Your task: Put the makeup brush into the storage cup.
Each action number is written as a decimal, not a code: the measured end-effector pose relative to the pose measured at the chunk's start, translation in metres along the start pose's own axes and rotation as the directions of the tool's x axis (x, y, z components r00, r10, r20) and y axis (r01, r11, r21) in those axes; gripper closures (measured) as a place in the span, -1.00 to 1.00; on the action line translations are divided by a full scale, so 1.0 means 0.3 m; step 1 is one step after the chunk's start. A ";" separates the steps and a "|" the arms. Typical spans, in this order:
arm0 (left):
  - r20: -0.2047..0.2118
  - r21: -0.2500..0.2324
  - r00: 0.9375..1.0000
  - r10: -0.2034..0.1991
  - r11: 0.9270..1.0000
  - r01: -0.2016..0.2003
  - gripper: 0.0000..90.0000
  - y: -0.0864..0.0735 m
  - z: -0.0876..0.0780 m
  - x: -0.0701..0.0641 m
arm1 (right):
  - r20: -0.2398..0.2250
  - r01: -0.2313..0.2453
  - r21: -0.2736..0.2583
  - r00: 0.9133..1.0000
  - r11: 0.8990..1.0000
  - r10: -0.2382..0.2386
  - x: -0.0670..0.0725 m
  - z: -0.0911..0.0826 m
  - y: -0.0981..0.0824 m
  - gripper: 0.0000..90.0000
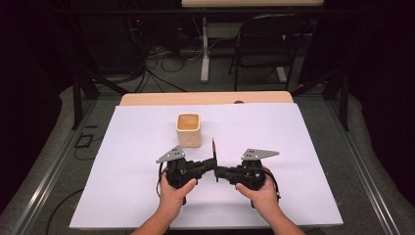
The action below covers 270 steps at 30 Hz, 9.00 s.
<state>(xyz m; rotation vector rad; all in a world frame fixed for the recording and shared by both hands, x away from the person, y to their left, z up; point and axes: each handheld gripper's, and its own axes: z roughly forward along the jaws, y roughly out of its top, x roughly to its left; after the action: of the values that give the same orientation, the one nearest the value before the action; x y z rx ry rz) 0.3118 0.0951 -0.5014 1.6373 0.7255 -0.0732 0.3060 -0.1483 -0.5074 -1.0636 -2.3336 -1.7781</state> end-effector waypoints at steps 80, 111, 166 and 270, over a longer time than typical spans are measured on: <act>0.008 -0.023 0.999 -0.045 0.999 0.045 0.40 0.022 -0.046 0.021 | 0.082 0.179 0.117 0.978 0.977 -0.190 0.042 0.013 -0.031 0.88; 0.002 -0.027 0.999 -0.052 0.998 0.052 0.71 0.025 -0.052 0.019 | 0.065 0.195 0.139 0.976 0.971 -0.206 0.052 0.033 -0.043 0.88; 0.002 -0.034 0.998 -0.058 0.998 0.058 0.85 0.025 -0.059 0.016 | 0.061 0.189 0.132 0.978 0.973 -0.199 0.051 0.035 -0.045 0.80; -0.349 -0.030 0.919 0.185 0.978 -0.208 0.86 0.124 -0.131 0.044 | 0.143 0.153 0.103 0.976 0.983 -0.167 -0.024 -0.004 -0.058 0.05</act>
<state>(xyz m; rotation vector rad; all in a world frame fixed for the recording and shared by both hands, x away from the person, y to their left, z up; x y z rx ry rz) 0.3269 0.1356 -0.4662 1.6692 0.8125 0.3893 0.3020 -0.1549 -0.5247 -1.0600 -2.6328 -1.6735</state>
